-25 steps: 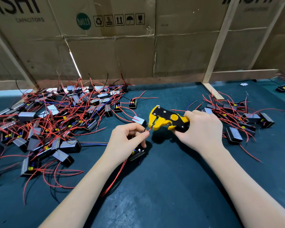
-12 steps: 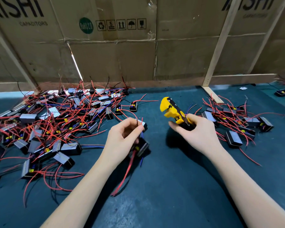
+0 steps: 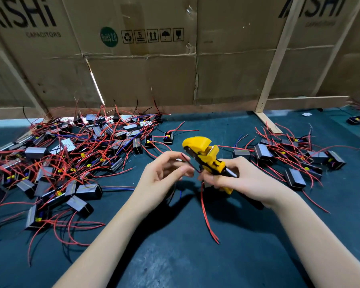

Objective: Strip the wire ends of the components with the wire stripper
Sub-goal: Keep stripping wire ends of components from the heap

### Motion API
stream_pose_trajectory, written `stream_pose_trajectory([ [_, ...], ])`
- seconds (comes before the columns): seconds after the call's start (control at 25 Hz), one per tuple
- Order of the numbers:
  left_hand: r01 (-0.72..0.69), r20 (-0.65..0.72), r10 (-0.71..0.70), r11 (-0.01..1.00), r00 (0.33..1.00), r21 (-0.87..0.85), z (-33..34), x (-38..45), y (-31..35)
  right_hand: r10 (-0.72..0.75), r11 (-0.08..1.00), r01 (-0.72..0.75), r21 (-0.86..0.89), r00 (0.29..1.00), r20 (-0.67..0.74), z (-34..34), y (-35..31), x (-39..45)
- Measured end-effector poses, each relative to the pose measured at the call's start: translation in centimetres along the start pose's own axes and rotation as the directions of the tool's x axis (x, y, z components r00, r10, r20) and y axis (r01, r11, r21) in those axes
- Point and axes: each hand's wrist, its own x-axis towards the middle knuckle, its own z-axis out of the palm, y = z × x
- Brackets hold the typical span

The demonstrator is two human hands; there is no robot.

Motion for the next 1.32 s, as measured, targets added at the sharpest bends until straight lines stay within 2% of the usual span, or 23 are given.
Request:
stream_pose_trajectory([
  [0.08, -0.033, -0.13, 0.06, 0.978, 0.99, 0.205, -1.2, 0.3, 0.1, -0.014, 1.0, 0.01, -0.023, 0.982, -0.191, -1.0, 0.0, -0.2],
  [0.12, -0.034, -0.246, 0.125, 0.938, 0.961, 0.345, -2.1, 0.3, 0.2, 0.001, 0.999, -0.019, -0.05, 0.942, -0.335, -1.7, 0.3, -0.2],
  [0.16, 0.007, -0.367, 0.191, 0.881, 0.91, 0.474, -3.2, 0.4, 0.2, 0.024, 0.991, -0.085, -0.101, 0.869, -0.494, -2.5, 0.7, -0.2],
  [0.24, 0.225, -0.546, 0.276, 0.699, 0.791, 0.679, -5.7, 0.6, 0.1, 0.016, 0.917, -0.316, -0.242, 0.637, -0.77, -4.2, 2.1, -0.1],
  [0.32, 0.502, -0.633, 0.229, 0.438, 0.74, 0.746, -8.0, 0.5, -0.5, -0.052, 0.853, -0.445, -0.273, 0.448, -0.893, -5.3, 3.1, -0.4],
  [0.36, 0.581, -0.653, 0.176, 0.33, 0.737, 0.744, -8.7, 0.4, -0.8, -0.075, 0.859, -0.441, -0.26, 0.393, -0.916, -5.5, 3.3, -0.6],
  [0.44, 0.625, -0.649, 0.096, 0.192, 0.755, 0.756, -9.2, 0.1, -1.3, -0.166, 0.891, -0.351, -0.288, 0.337, -0.927, -5.9, 3.5, -0.6],
  [0.48, 0.615, -0.631, 0.083, 0.154, 0.772, 0.773, -9.3, 0.0, -1.6, -0.205, 0.911, -0.277, -0.306, 0.338, -0.918, -5.9, 3.5, -0.4],
  [0.56, 0.582, -0.598, 0.101, 0.152, 0.795, 0.799, -9.5, -0.1, -1.8, -0.169, 0.981, -0.019, -0.196, 0.422, -0.891, -5.2, 2.9, 0.2],
  [0.64, 0.57, -0.601, 0.129, 0.211, 0.789, 0.794, -9.8, -0.1, -1.6, -0.035, 0.96, 0.246, 0.135, 0.582, -0.813, -3.9, 2.1, 0.8],
  [0.68, 0.566, -0.605, 0.146, 0.237, 0.783, 0.79, -9.8, -0.1, -1.6, 0.024, 0.916, 0.286, 0.282, 0.661, -0.75, -3.3, 1.9, 1.1],
  [0.76, 0.55, -0.604, 0.191, 0.27, 0.774, 0.79, -9.6, -0.2, -1.5, 0.102, 0.889, 0.208, 0.408, 0.779, -0.619, -2.4, 2.0, 1.4],
  [0.88, 0.499, -0.574, 0.253, 0.304, 0.779, 0.811, -9.2, -0.2, -1.3, 0.133, 0.938, 0.063, 0.341, 0.842, -0.523, -1.6, 2.8, 1.7],
  [1.04, 0.477, -0.552, 0.282, 0.294, 0.784, 0.828, -8.9, -0.2, -0.9, 0.169, 0.95, -0.024, 0.311, 0.878, -0.448, -1.5, 3.1, 1.9],
  [1.2, 0.429, -0.574, 0.359, 0.409, 0.736, 0.806, -8.2, -0.1, -0.4, 0.231, 0.91, -0.039, 0.412, 0.873, -0.43, -2.1, 3.0, 1.9],
  [1.32, 0.372, -0.52, 0.28, 0.444, 0.807, 0.815, -7.7, 0.0, -0.9, 0.237, 0.899, -0.023, 0.437, 0.866, -0.441, -2.1, 2.9, 1.9],
])
